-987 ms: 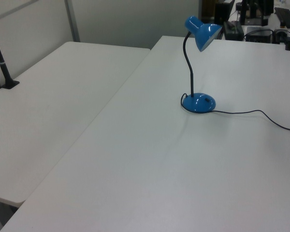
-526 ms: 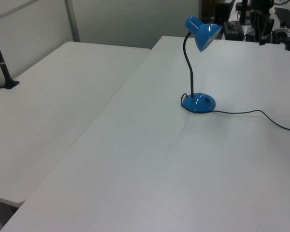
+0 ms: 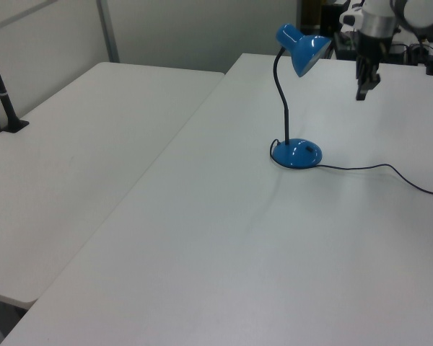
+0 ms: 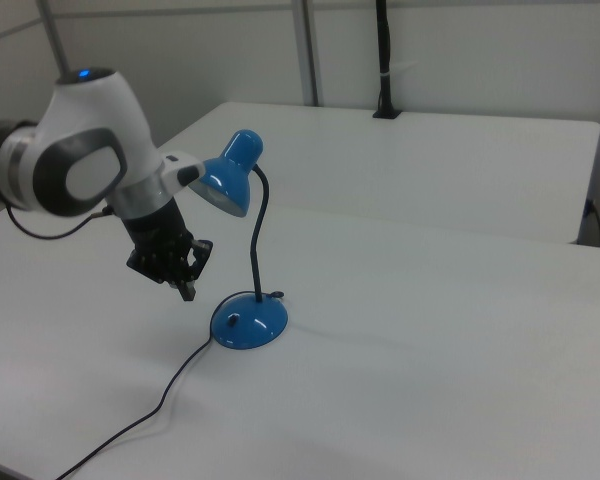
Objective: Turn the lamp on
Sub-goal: 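Move the gripper down toward the switch on the blue lamp base, then press down on the base switch with the gripper fingertips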
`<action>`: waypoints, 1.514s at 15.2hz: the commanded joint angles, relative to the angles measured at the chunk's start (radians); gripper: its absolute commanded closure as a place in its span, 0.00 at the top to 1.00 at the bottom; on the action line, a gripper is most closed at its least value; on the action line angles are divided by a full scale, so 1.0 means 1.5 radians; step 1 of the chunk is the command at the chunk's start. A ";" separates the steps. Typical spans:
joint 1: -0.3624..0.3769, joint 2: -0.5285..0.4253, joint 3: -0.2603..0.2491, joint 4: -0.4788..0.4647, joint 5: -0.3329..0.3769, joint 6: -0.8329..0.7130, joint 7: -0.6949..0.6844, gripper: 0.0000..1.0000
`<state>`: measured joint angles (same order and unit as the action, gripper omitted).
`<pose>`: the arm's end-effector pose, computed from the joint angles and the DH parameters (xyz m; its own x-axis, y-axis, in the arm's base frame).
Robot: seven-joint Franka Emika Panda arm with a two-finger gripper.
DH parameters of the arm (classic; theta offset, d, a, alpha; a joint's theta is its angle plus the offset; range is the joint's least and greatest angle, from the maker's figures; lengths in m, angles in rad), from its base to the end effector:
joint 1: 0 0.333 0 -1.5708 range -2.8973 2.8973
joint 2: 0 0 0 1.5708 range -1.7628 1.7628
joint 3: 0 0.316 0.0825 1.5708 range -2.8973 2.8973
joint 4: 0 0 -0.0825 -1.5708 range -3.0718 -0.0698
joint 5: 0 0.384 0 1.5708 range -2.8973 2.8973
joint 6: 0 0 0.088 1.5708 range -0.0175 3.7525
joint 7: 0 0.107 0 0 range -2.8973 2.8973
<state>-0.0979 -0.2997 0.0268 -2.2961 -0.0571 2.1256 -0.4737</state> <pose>0.4691 -0.0353 0.4811 0.9040 0.4187 0.0863 0.4088 -0.9058 0.1115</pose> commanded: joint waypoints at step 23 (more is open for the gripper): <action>-0.026 0.245 0.076 -0.035 -0.209 0.427 0.485 0.00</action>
<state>-0.1235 0.0177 0.1459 -2.3712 -0.3209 2.7202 0.2043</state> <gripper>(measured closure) 0.991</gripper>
